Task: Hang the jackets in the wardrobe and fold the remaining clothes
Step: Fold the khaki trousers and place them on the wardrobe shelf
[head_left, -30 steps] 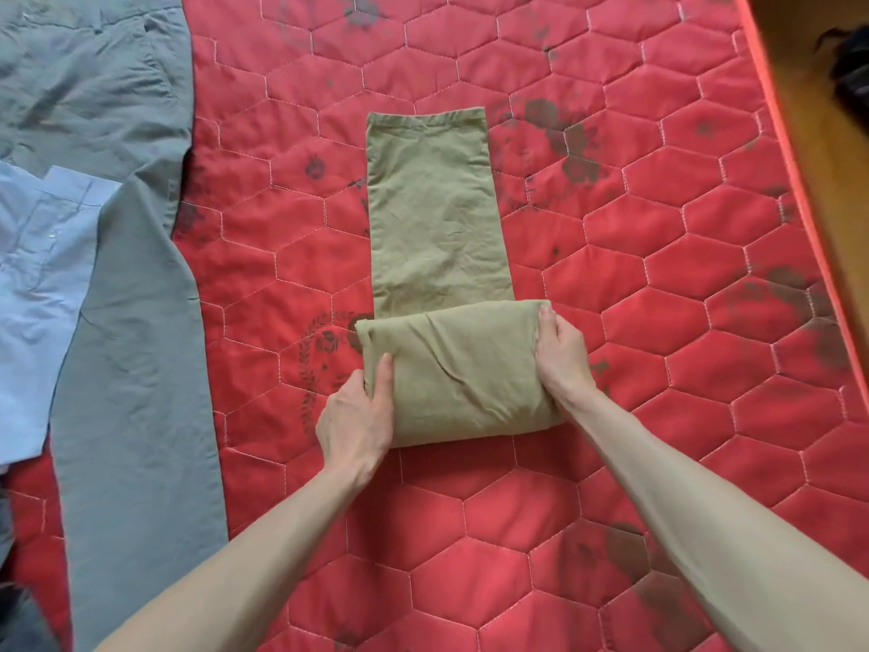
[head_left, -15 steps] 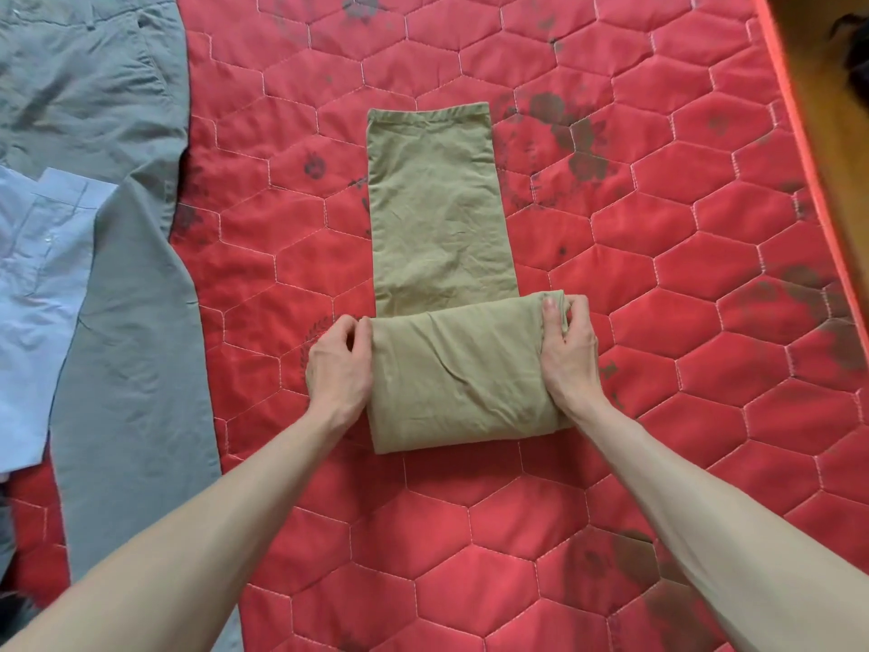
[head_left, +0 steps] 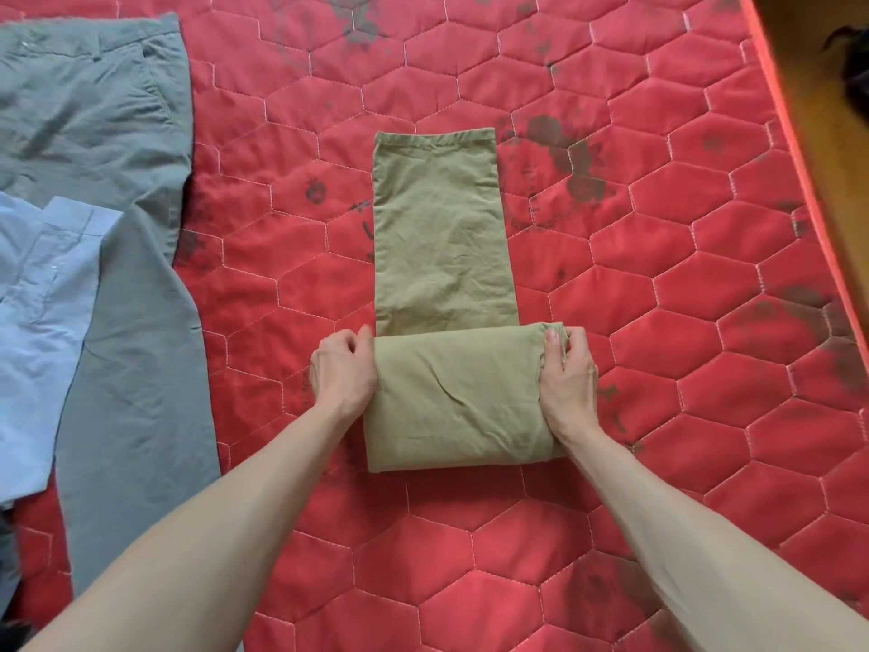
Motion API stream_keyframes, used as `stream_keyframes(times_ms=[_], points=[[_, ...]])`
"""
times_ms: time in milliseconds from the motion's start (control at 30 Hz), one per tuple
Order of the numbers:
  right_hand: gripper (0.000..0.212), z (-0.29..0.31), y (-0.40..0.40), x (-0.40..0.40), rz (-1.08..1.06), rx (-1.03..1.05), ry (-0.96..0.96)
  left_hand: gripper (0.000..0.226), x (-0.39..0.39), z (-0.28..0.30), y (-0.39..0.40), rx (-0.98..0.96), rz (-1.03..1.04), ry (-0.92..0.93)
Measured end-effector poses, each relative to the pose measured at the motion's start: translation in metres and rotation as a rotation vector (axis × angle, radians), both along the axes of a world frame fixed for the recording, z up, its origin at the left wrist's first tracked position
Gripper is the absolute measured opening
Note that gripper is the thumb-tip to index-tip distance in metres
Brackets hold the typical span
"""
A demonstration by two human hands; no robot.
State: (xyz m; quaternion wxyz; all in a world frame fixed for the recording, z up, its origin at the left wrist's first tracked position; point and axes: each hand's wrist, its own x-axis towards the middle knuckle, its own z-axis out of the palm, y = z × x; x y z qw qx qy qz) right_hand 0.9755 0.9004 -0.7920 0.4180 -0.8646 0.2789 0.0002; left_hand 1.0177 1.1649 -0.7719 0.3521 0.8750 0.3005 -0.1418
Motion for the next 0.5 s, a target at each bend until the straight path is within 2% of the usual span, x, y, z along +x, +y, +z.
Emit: stream_keyframes(times_ms=[100,167,233,267,300,400,433,500], points=[[0.026,0.000,0.001,0.003,-0.003,-0.047,0.069,0.050,0.005,-0.007,0.015,0.058,0.103,0.042],[0.026,0.003,0.001,0.004,0.008,-0.084,0.115,0.047,0.004,-0.003,0.019,0.159,-0.050,0.035],[0.025,0.006,0.002,0.002,0.000,-0.109,0.111,0.029,-0.003,0.006,0.014,0.302,-0.240,-0.148],[0.031,0.007,0.002,0.000,0.015,-0.149,0.074,0.019,-0.010,0.011,0.010,0.342,-0.351,-0.275],[0.039,0.006,0.001,-0.004,0.075,-0.241,0.013,0.025,-0.017,0.014,0.008,0.373,-0.507,-0.369],[0.063,0.003,-0.021,-0.016,0.491,-0.561,-0.172,0.060,-0.035,0.003,0.014,0.455,-1.117,-0.492],[0.070,0.000,-0.032,-0.020,0.667,-0.602,-0.195,0.065,-0.038,-0.001,0.019,0.486,-1.269,-0.513],[0.082,-0.003,-0.054,-0.025,0.952,-0.687,-0.129,0.068,-0.038,-0.004,0.031,0.542,-1.444,-0.503]])
